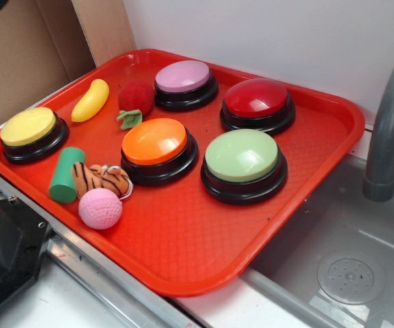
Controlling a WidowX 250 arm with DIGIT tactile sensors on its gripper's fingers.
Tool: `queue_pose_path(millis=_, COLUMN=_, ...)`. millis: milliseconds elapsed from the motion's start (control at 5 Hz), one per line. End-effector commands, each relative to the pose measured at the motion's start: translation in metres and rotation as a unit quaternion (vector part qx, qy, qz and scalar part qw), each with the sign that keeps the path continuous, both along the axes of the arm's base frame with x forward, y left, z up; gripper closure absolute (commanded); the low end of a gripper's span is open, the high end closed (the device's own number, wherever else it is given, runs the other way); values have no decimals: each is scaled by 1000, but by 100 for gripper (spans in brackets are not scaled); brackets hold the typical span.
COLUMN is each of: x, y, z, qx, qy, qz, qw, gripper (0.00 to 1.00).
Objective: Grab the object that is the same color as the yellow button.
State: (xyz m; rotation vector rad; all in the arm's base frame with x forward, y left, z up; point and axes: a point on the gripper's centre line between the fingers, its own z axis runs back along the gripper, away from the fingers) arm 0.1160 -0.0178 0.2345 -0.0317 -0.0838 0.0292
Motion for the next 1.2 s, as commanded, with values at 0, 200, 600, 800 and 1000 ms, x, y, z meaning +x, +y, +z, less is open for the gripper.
queue_pose_path(millis=0, x=0, y=0, z=0, qx=0, qy=0, qz=0, qw=1000, gripper=0)
queue_pose_path(millis=200, x=23, y=10, z=-14, qx=2, qy=-3, qz=39, qw=999, gripper=0)
queue_pose_path(millis=600, x=82, y=57, z=-56, qx=-3, qy=-10, qz=170, qw=985, gripper=0)
queue_pose_path(millis=800, x=110, y=88, z=-73, qx=9, qy=-28, qz=257, qw=966, gripper=0)
queue_pose_path(millis=1000, x=128, y=121, z=-97, qx=19, qy=-37, qz=337, qw=940, gripper=0)
